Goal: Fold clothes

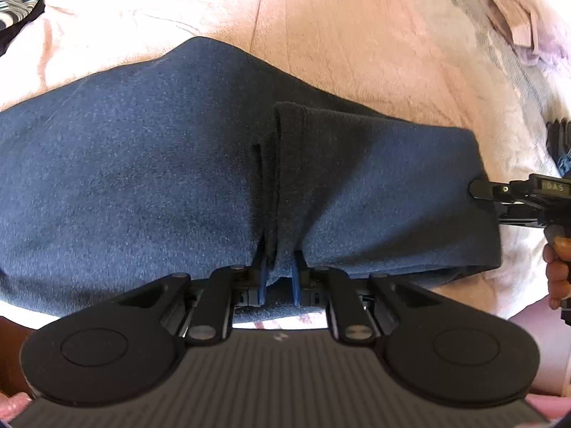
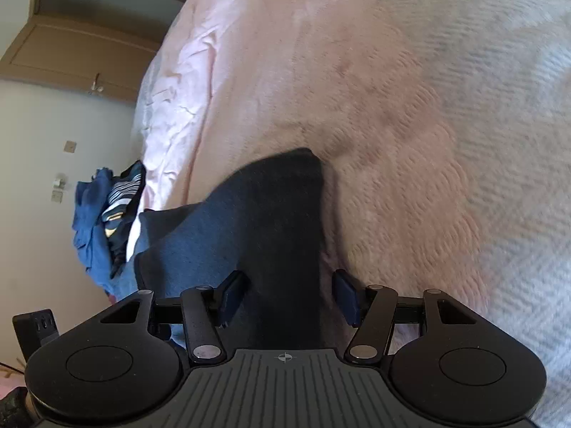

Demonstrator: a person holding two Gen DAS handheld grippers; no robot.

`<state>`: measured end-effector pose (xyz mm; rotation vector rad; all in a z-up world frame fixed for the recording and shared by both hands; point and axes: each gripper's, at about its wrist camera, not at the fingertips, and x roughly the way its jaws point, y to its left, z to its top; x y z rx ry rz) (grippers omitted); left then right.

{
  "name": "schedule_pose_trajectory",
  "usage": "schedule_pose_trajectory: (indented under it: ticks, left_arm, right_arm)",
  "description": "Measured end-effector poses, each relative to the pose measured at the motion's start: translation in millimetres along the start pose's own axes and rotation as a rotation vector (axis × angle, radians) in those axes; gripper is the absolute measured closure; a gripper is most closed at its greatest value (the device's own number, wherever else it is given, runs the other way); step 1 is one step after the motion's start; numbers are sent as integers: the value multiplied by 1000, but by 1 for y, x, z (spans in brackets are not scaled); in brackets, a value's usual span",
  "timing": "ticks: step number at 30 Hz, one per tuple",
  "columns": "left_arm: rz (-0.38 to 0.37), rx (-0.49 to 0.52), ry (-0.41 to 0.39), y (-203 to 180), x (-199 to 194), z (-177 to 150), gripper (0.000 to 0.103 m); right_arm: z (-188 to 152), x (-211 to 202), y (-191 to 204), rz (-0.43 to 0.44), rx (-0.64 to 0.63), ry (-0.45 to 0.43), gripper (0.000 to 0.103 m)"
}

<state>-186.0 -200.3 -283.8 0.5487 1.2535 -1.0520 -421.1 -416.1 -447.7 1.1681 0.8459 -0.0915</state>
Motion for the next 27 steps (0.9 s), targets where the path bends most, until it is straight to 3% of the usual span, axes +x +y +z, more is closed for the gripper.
schedule_pose_trajectory:
  ticks: [1,2,3,4,6,7,9,12,16,21,23,24,27]
  left_arm:
    - [-6,-17,-9,2,-3,-1,86]
    - [-6,-32,-24,8,-4,1,77]
    - [7,-50,-40,9,-6,1,59]
    - [25,-71,-55,11,-7,1,56]
    - [18,-118,-55,17,-3,2,58]
    - [4,-142,-39,19,3,3,63]
    - [-36,-169,-7,23,12,2,83]
    - [-61,-147,-21,18,1,-2,89]
    - [-85,-153,-3,23,-6,-16,89]
    - [-69,-193,11,30,9,-17,82]
    - [-61,-178,4,29,-1,-18,77]
    - [-53,-167,0,28,-6,-19,75]
    - [62,-38,-61,14,-34,-24,81]
  right_arm:
    - [3,0,1,1,-3,7,50]
    - [5,0,0,-5,-5,14,75]
    - [7,1,0,-11,-7,20,76]
    - [8,1,0,-18,-12,27,76]
    - [10,1,1,-29,-35,38,79]
    - [11,2,2,-36,-45,43,81]
    - [13,3,4,-45,-48,53,82]
    - [18,0,11,-55,-62,76,86]
    - [29,-18,31,-29,-126,68,86]
    - [25,0,23,-69,-120,100,85]
    - [24,0,18,-62,-111,101,71]
    - [23,1,15,-58,-107,102,68]
    - [20,2,7,-46,-95,103,57]
